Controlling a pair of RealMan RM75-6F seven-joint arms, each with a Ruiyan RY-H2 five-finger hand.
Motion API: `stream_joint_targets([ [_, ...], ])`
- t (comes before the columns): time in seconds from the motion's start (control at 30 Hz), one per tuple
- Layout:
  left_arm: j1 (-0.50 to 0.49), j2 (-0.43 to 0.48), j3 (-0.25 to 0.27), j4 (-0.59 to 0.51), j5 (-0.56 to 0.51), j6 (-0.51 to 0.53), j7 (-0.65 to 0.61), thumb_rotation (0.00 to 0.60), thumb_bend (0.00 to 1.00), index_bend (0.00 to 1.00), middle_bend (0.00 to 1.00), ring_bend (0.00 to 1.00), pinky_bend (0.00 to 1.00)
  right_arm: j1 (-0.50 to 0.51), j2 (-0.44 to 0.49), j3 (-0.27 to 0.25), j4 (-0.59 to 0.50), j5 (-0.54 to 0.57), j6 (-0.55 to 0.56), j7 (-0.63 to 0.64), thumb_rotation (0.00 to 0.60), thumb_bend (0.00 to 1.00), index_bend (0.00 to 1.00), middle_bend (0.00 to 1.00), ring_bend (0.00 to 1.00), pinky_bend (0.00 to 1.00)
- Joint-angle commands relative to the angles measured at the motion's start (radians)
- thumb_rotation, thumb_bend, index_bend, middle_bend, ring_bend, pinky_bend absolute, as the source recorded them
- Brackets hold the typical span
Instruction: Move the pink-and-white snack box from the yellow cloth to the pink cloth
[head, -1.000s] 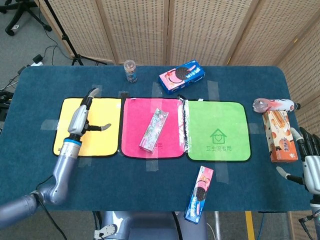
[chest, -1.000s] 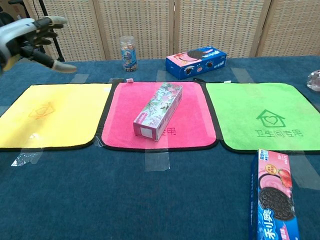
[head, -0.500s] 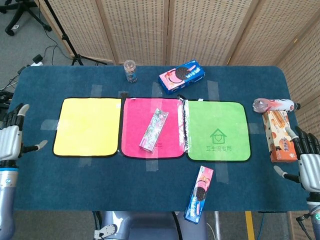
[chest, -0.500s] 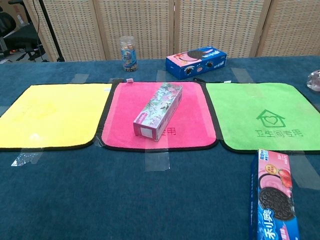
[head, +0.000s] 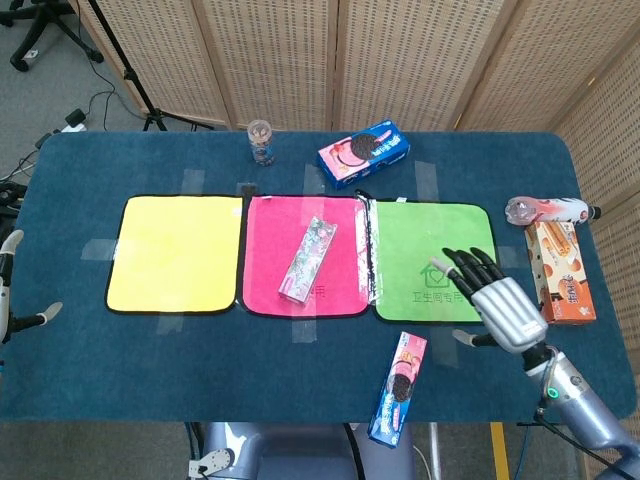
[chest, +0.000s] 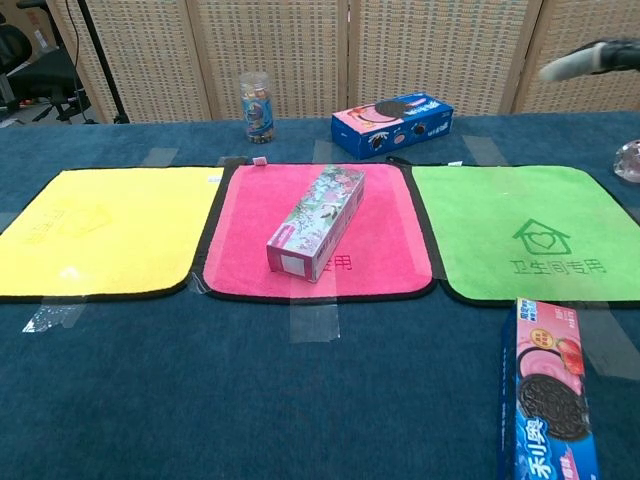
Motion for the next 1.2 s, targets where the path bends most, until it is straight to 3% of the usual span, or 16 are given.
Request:
stream_joint_targets([
  [0.03, 0.009, 0.003, -0.006, -0.001, 0.002, 0.016, -0.006, 0.600, 0.00, 0.00, 0.00, 0.00, 0.00, 0.152, -0.036, 0.036, -0.041, -0.032, -0.174, -0.045, 0.600, 0.16, 0.01, 0.00, 0.00, 0.00],
  [0.13, 0.014, 0.009, -0.014, -0.005, 0.001, 0.022, -0.020, 0.600, 0.00, 0.00, 0.00, 0.00, 0.00, 0.289, -0.112, 0.096, -0.010, 0.040, -0.334, -0.083, 0.600, 0.43, 0.04, 0.00, 0.00, 0.00],
  [0.23, 0.014, 0.010, -0.020, -0.005, -0.004, 0.020, -0.024, 0.600, 0.00, 0.00, 0.00, 0.00, 0.00, 0.375, -0.183, 0.139, 0.025, 0.114, -0.419, -0.124, 0.600, 0.70, 0.07, 0.00, 0.00, 0.00],
  [0.33, 0.013, 0.008, -0.026, -0.001, -0.014, 0.016, -0.020, 0.600, 0.00, 0.00, 0.00, 0.00, 0.00, 0.469, -0.272, 0.177, 0.086, 0.211, -0.510, -0.197, 0.600, 0.91, 0.07, 0.00, 0.00, 0.00],
  [0.4, 0.012, 0.005, -0.030, 0.004, -0.025, 0.010, -0.015, 0.600, 0.00, 0.00, 0.00, 0.00, 0.00, 0.535, -0.342, 0.195, 0.148, 0.286, -0.563, -0.268, 0.600, 0.98, 0.07, 0.00, 0.00, 0.00],
  [0.53, 0.011, 0.003, -0.038, 0.007, -0.046, 0.002, -0.011, 0.600, 0.00, 0.00, 0.00, 0.00, 0.00, 0.617, -0.440, 0.203, 0.239, 0.411, -0.602, -0.378, 0.600, 1.00, 0.07, 0.00, 0.00, 0.00],
  [0.77, 0.011, 0.004, -0.050, 0.017, -0.079, -0.018, -0.013, 0.600, 0.00, 0.00, 0.00, 0.00, 0.00, 0.735, -0.611, 0.149, 0.447, 0.626, -0.620, -0.548, 0.600, 1.00, 0.09, 0.00, 0.00, 0.00],
  [1.2, 0.002, 0.001, -0.054, 0.032, -0.087, -0.049, -0.018, 0.600, 0.00, 0.00, 0.00, 0.00, 0.00, 0.777, -0.634, 0.066, 0.488, 0.748, -0.594, -0.622, 0.600, 1.00, 0.18, 0.09, 0.00, 0.00],
])
